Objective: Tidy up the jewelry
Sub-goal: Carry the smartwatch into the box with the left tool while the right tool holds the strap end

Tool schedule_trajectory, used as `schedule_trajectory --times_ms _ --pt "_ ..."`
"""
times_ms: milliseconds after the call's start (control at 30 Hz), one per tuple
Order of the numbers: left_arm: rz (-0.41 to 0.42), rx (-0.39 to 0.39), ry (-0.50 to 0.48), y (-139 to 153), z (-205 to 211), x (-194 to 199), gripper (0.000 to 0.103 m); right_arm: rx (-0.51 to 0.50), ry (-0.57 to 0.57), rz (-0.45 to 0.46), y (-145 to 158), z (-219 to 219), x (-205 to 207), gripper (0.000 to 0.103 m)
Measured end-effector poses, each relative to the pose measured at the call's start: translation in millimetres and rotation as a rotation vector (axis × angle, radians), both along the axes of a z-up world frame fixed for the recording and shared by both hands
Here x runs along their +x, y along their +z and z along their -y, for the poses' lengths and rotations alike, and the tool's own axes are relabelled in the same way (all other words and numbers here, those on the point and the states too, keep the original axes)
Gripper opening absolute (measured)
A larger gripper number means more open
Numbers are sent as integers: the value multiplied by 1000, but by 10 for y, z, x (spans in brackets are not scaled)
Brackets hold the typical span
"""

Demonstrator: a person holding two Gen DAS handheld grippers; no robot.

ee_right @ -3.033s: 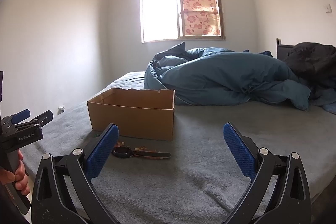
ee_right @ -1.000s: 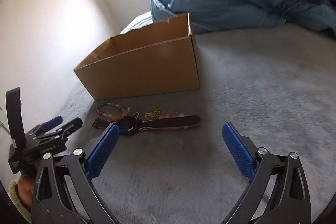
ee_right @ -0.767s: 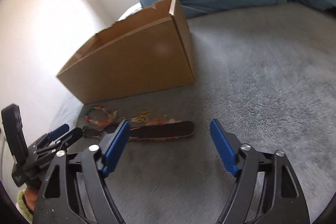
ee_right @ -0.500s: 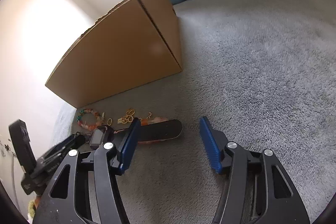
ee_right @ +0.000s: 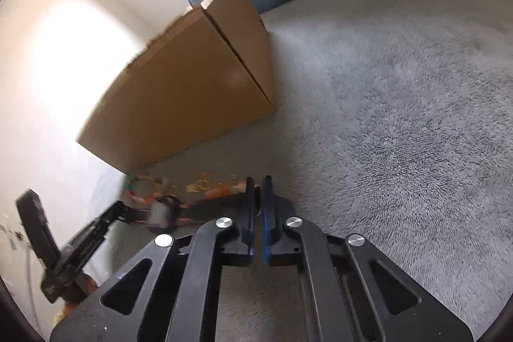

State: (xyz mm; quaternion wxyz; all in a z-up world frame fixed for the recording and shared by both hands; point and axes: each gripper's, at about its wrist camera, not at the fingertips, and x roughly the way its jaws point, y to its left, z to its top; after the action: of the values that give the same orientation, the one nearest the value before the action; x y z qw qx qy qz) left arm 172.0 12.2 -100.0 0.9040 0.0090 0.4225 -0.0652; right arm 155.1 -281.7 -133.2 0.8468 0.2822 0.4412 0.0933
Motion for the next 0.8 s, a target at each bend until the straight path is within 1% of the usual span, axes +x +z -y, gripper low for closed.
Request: schedule_trajectory --times_ms 200,300,400,533,633,667,733,800 --pt "58 -43 -36 273 29 -242 4 -2 26 78 329 -111 -159 1" --pt "80 -81 -44 420 32 -352 3 -9 41 111 502 -141 -243 1" --pt "129 -102 -59 644 38 -463 3 -27 60 154 705 -211 -298 1" --pt "201 -150 -89 1070 16 -484 2 -14 91 228 1082 -234 -260 1" --pt "251 -178 -112 1411 19 -321 2 -20 114 288 1392 -291 -73 1" --pt "257 -184 -116 1493 -4 -239 2 -29 126 311 1531 -322 58 1" --pt "252 -203 -127 1652 7 37 2 -51 144 331 1684 -395 299 1" --pt "231 -177 -125 1712 57 413 2 -82 166 322 1773 -482 652 1"
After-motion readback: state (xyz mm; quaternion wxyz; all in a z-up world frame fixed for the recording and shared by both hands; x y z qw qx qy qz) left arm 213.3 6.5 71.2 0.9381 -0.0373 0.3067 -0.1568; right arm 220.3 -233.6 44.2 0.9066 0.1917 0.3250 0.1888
